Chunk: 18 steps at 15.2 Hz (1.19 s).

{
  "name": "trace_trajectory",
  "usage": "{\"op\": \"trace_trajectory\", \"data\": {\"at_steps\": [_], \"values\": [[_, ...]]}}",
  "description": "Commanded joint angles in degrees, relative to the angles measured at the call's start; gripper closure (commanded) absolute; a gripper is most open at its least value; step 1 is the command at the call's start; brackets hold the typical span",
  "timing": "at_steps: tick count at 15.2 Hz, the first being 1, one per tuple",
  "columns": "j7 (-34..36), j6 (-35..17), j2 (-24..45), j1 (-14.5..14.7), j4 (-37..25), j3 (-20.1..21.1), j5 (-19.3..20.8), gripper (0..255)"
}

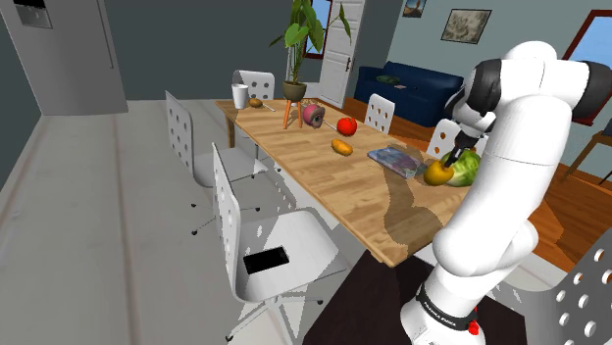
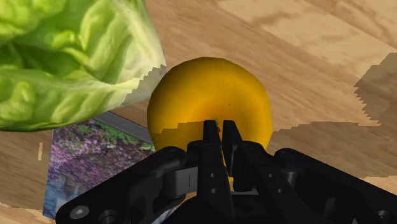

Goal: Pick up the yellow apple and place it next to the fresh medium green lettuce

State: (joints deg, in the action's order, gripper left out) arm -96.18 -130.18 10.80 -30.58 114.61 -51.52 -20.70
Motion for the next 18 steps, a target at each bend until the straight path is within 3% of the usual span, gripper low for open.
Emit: {"op": "trace_trajectory", "data": {"at_steps": [1, 8, 9, 14, 18], "values": [[-0.53, -0.70, 0.40, -0.21, 0.47, 0.18, -0.62, 255], [-0.53, -0.70, 0.40, -0.21, 0.47, 0.19, -0.62, 255], [-0.53, -0.70, 0.40, -0.21, 0.47, 0.19, -0.62, 0], [-0.53, -0.70, 0.40, -0.21, 0.47, 0.19, -0.62, 0], [4.18, 4.23, -5.83, 2.03, -1.29, -1.96, 6.61, 0]]}}
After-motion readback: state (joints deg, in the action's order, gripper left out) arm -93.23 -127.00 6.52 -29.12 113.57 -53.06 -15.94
